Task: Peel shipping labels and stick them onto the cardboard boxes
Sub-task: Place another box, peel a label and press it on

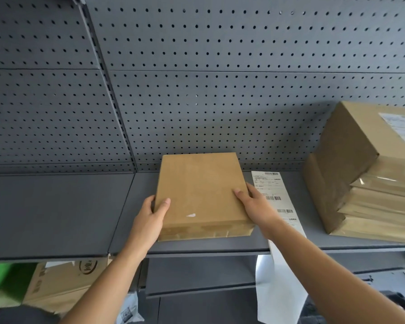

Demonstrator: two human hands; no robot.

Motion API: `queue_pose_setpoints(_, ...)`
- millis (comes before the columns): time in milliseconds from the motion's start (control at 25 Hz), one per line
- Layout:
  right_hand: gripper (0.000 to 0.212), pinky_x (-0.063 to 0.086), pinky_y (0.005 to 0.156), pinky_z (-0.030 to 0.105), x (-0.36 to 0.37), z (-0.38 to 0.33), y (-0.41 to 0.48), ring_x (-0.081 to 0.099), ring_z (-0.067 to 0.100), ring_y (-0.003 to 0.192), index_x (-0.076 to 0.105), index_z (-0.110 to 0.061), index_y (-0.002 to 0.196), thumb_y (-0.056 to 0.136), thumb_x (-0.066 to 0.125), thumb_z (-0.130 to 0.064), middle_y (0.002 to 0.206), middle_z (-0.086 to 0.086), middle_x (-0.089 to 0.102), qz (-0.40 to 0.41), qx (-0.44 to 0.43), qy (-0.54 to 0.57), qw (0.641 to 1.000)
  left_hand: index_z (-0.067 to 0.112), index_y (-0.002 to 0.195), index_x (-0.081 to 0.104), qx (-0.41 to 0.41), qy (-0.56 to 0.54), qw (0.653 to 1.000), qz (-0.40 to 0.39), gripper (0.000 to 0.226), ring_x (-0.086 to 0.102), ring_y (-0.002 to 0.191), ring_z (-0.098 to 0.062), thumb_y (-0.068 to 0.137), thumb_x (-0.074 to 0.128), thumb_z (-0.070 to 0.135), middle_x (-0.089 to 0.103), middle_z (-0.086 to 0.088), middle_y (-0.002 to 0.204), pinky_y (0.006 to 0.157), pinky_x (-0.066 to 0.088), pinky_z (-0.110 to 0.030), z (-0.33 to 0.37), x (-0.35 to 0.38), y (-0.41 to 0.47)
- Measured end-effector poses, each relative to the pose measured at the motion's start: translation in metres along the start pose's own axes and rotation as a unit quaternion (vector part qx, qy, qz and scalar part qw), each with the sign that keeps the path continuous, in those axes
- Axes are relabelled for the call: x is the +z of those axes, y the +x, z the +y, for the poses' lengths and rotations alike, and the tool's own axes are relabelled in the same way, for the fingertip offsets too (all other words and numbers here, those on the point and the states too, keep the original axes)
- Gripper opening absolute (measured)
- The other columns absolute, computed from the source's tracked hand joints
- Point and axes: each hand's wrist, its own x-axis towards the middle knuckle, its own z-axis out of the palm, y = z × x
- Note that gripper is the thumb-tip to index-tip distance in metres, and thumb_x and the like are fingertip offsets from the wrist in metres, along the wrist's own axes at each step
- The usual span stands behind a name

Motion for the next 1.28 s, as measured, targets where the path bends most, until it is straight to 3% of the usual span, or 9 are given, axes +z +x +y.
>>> queue_pose_setpoints(120,0.049,0.035,0.099,0.027,-0.018,0.003,-0.009,0.048,0.01,0.119,0.04,-0.026,0.147,0.102,0.044,-0.045,0.141,-0.008,0.049,0.043,-0.026,-0.041,0.998,0.025,0.152,0.04,0.023,0.029,0.999,0.035,0.062,0.05,0.138,-0.024,0.099,0.049,0.057,0.053,0.003,0.149,0.11,0.04,-0.043,0.005,0.001,-0.007)
queue_pose_setpoints(240,0.049,0.037,0.107,0.034,-0.053,0.033,-0.028,0.045,0.017,0.132,0.042,-0.026,0.148,0.101,0.047,-0.042,0.152,-0.004,0.041,0.1,-0.078,-0.231,0.965,0.018,0.147,0.043,0.146,0.047,0.978,0.142,0.049,0.038,0.146,-0.021,0.103,0.053,0.038,0.043,0.0,0.157,0.118,0.032,-0.043,0.014,0.001,-0.028)
queue_pose_setpoints(320,0.051,0.04,0.11,0.038,-0.076,0.06,-0.044,0.041,0.021,0.137,0.044,-0.026,0.146,0.099,0.052,-0.042,0.152,-0.003,0.039,0.107,-0.09,-0.346,0.928,0.019,0.139,0.049,0.23,0.039,0.96,0.156,0.038,0.04,0.142,-0.019,0.102,0.056,0.025,0.046,0.006,0.149,0.116,0.034,-0.042,0.022,0.008,-0.044)
queue_pose_setpoints(520,0.057,0.033,0.115,0.039,-0.107,0.102,-0.072,0.03,0.022,0.143,0.043,-0.03,0.147,0.095,0.057,-0.048,0.156,-0.003,0.035,0.089,-0.08,-0.451,0.885,0.024,0.127,0.059,0.315,0.089,0.944,0.044,0.028,0.053,0.121,-0.009,0.099,0.056,0.028,0.059,0.014,0.127,0.095,0.047,-0.035,0.032,0.045,-0.062)
queue_pose_setpoints(680,0.054,0.03,0.116,0.039,-0.11,0.115,-0.075,0.031,0.02,0.142,0.054,-0.032,0.141,0.091,0.059,-0.052,0.153,-0.005,0.04,0.096,-0.1,-0.471,0.871,0.028,0.117,0.063,0.348,0.104,0.931,-0.035,0.019,0.06,0.107,-0.003,0.099,0.057,0.026,0.066,0.016,0.116,0.087,0.041,-0.009,0.034,0.075,-0.07)
queue_pose_setpoints(760,0.049,0.032,0.114,0.039,-0.11,0.115,-0.073,0.035,0.02,0.139,0.059,-0.035,0.135,0.09,0.061,-0.054,0.149,-0.007,0.044,0.11,-0.107,-0.466,0.871,0.028,0.113,0.065,0.361,0.095,0.924,-0.076,0.016,0.064,0.1,-0.005,0.1,0.06,0.02,0.068,0.017,0.107,0.08,0.043,-0.006,0.034,0.089,-0.079)
queue_pose_setpoints(960,0.031,0.039,0.106,0.039,-0.11,0.112,-0.066,0.046,0.021,0.128,0.069,-0.039,0.122,0.094,0.06,-0.047,0.138,-0.007,0.054,0.156,-0.133,-0.465,0.861,0.027,0.098,0.069,0.315,0.078,0.926,-0.195,0.011,0.069,0.083,-0.01,0.098,0.058,0.03,0.073,0.015,0.088,0.071,0.051,-0.021,0.028,0.127,-0.096)
queue_pose_setpoints(1160,0.082,0.019,0.119,0.046,-0.116,0.115,-0.073,0.021,0.023,0.147,0.045,-0.047,0.143,0.071,0.055,-0.083,0.158,-0.005,0.029,0.033,-0.12,-0.495,0.86,0.026,0.095,0.07,0.222,0.131,0.932,-0.256,0.009,0.065,0.085,-0.006,0.098,0.062,0.028,0.074,0.011,0.087,0.08,0.053,-0.031,0.016,0.152,-0.094)
queue_pose_setpoints(1280,0.077,0.022,0.121,0.048,-0.123,0.121,-0.076,0.017,0.022,0.149,0.039,-0.05,0.146,0.076,0.063,-0.071,0.161,-0.004,0.024,0.002,-0.149,-0.523,0.839,0.025,0.095,0.07,0.194,0.141,0.935,-0.261,0.01,0.065,0.086,-0.006,0.098,0.062,0.029,0.074,0.01,0.089,0.082,0.053,-0.03,0.014,0.158,-0.092)
